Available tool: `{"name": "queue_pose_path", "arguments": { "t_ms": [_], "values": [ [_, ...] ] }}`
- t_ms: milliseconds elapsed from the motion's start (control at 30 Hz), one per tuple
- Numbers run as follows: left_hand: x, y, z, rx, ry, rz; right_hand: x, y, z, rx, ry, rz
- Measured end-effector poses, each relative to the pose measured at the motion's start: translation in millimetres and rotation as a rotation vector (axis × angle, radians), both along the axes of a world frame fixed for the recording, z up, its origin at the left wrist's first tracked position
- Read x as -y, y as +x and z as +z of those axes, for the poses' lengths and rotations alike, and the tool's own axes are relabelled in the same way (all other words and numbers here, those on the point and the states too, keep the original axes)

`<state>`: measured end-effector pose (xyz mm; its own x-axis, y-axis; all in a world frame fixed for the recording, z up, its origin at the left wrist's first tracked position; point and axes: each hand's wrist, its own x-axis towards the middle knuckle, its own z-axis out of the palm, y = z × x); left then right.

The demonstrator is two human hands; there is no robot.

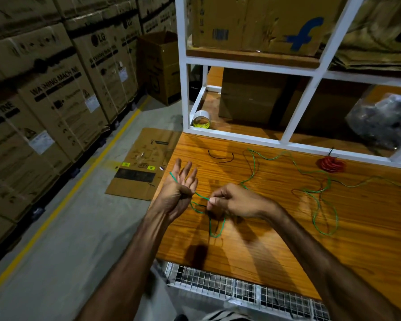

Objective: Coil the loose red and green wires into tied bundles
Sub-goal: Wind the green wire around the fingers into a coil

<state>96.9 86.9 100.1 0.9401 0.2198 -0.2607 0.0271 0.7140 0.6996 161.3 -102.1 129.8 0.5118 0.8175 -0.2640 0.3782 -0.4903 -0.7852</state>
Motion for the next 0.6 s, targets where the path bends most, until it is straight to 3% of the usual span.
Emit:
{"name": "queue_pose_path", "arguments": {
  "t_ms": [167, 267, 467, 600],
  "values": [
    [7.5, 9.4, 2.9, -0.054, 0.214, 0.034, -5.4, -5.3, 14.1, 0.122, -0.130, 0.120],
    [11.1, 9.6, 5.1, -0.077, 0.323, -0.121, -4.5, -0.7, 29.6, 0.162, -0.119, 0.137],
    [12.7, -11.6, 4.2, 0.068, 0.054, -0.695, 6.4, 29.5, 57.6, 0.273, -0.071, 0.131],
    [25.5, -20.7, 15.4, 0.137, -0.025, -0.952, 6.6, 36.4, 58.4, 0.181, -0.023, 0.131]
  ]
}}
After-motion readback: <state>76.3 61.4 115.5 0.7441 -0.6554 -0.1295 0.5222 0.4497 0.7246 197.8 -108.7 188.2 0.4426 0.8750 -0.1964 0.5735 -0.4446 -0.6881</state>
